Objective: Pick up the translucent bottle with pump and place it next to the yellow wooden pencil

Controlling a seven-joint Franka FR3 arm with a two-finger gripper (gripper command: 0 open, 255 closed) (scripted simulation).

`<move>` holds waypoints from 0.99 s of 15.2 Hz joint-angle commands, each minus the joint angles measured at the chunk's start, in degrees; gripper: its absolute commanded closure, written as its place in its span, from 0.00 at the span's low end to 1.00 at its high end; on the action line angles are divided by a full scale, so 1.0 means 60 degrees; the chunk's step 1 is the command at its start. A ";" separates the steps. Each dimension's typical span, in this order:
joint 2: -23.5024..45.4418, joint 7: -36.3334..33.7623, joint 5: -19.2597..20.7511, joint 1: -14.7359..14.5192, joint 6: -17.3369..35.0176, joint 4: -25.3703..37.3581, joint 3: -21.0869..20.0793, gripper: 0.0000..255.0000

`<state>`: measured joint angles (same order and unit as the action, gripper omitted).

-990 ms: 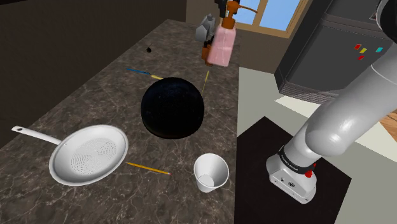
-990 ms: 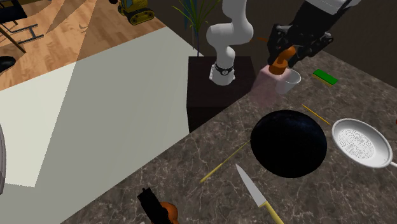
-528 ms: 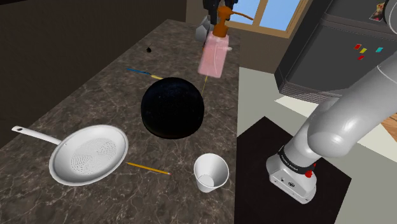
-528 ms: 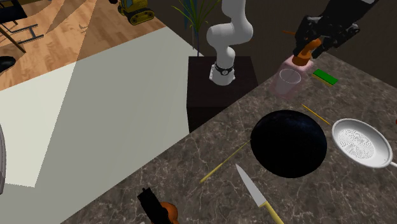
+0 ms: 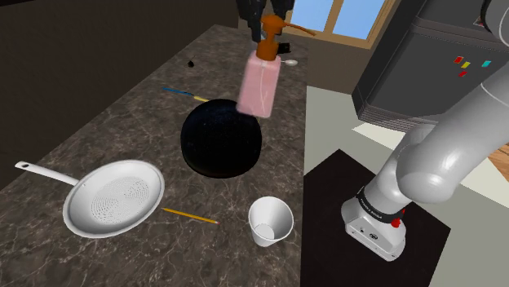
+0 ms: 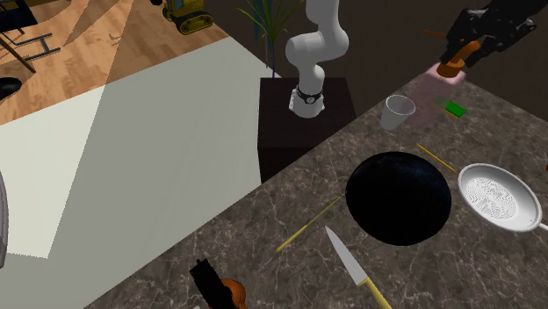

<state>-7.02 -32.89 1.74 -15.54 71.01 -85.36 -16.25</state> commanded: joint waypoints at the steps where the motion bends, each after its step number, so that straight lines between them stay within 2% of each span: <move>1: 0.0282 -0.0578 -0.0024 -0.0226 -0.0114 0.0361 -0.0324 1.00; 7: 0.1115 -0.2238 0.0001 -0.0970 -0.0356 0.1325 -0.1222 1.00; 9: 0.1619 -0.2958 0.0118 -0.1352 -0.0497 0.1904 -0.1589 1.00; 15: 0.1109 -0.2817 -0.0092 -0.1243 0.0458 0.0492 -0.1486 1.00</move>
<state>0.28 -50.02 1.44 -23.15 72.70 -80.79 -25.31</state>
